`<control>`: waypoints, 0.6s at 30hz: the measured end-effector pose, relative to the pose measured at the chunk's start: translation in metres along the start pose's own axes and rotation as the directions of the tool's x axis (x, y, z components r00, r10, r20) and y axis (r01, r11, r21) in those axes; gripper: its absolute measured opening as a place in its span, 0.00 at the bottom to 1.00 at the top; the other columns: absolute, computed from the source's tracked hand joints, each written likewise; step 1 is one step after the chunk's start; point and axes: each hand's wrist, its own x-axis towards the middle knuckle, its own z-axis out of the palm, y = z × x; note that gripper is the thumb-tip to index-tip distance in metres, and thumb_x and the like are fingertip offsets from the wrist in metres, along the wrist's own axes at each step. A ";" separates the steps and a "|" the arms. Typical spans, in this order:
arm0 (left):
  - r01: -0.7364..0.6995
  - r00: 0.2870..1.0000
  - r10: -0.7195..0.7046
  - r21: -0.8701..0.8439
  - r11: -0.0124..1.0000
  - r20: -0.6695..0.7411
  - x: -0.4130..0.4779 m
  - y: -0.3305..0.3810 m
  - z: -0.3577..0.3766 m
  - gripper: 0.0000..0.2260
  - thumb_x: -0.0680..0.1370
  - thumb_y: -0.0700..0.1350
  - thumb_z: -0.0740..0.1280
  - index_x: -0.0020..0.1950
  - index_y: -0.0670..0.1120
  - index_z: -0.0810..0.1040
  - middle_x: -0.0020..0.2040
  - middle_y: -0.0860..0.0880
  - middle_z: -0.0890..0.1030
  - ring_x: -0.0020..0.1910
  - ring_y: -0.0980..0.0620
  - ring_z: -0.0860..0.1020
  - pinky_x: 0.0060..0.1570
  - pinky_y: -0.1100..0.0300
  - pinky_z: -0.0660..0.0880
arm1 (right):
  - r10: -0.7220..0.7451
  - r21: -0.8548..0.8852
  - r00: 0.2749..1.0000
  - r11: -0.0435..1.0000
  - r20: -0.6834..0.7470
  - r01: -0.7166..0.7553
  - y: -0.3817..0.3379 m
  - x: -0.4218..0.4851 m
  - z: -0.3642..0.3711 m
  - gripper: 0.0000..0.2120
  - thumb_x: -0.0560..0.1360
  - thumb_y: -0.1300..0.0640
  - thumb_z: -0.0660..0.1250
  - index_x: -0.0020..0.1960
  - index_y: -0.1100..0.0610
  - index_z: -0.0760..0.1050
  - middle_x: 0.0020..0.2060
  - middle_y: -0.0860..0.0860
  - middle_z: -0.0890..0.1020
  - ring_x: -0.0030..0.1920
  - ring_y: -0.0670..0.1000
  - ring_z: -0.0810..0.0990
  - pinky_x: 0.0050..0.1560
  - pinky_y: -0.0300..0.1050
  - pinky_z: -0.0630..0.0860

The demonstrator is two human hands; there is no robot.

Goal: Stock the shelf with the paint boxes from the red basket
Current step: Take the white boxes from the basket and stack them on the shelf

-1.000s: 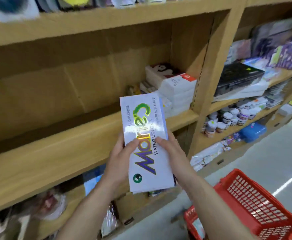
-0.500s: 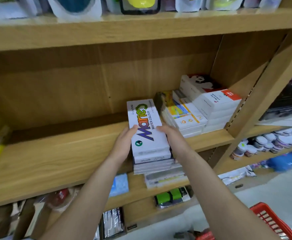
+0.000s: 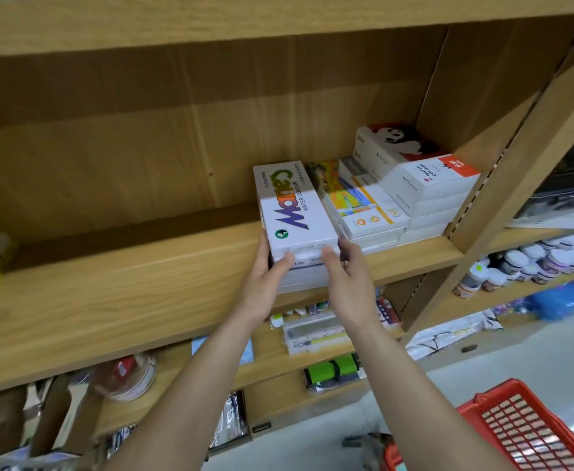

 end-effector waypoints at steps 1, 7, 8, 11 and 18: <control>-0.006 1.000 0.006 0.038 0.999 0.015 0.004 -0.001 0.002 0.33 0.77 0.55 0.68 0.81 0.58 0.61 0.68 0.63 0.79 0.68 0.59 0.77 0.70 0.50 0.72 | -0.003 -0.044 0.997 0.999 -0.081 -0.001 0.006 -0.007 -0.002 0.20 0.84 0.44 0.62 0.73 0.52 0.72 0.58 0.38 0.81 0.60 0.40 0.81 0.53 0.34 0.73; -0.067 0.997 0.062 0.151 0.986 0.039 0.029 -0.004 0.010 0.28 0.83 0.52 0.67 0.81 0.56 0.59 0.70 0.59 0.78 0.64 0.66 0.77 0.61 0.66 0.73 | -0.181 -0.436 0.983 0.888 -0.038 0.147 0.034 -0.014 -0.013 0.27 0.86 0.50 0.60 0.83 0.55 0.63 0.60 0.50 0.84 0.60 0.56 0.79 0.59 0.54 0.77; -0.072 0.997 0.067 0.168 0.983 0.032 0.031 -0.002 0.010 0.28 0.83 0.51 0.66 0.81 0.55 0.59 0.69 0.59 0.78 0.61 0.71 0.77 0.56 0.73 0.73 | -0.184 -0.481 0.982 0.865 -0.036 0.145 0.034 -0.010 -0.011 0.28 0.86 0.51 0.59 0.84 0.55 0.61 0.57 0.50 0.84 0.61 0.56 0.77 0.59 0.55 0.76; -0.085 0.996 0.084 0.192 0.978 0.011 0.033 0.000 0.011 0.27 0.83 0.50 0.67 0.80 0.53 0.61 0.66 0.60 0.79 0.56 0.76 0.77 0.50 0.78 0.71 | -0.167 -0.493 0.986 0.860 -0.024 0.134 0.036 -0.009 -0.010 0.30 0.85 0.51 0.59 0.85 0.55 0.56 0.56 0.49 0.83 0.64 0.55 0.73 0.61 0.55 0.75; -0.135 0.980 0.169 0.279 0.951 -0.103 0.020 0.003 0.005 0.36 0.79 0.53 0.71 0.82 0.59 0.56 0.67 0.73 0.75 0.65 0.72 0.73 0.64 0.64 0.74 | -0.084 -0.454 0.991 0.882 0.106 0.124 0.039 -0.010 -0.025 0.36 0.84 0.53 0.62 0.86 0.52 0.49 0.79 0.49 0.71 0.76 0.54 0.65 0.78 0.55 0.64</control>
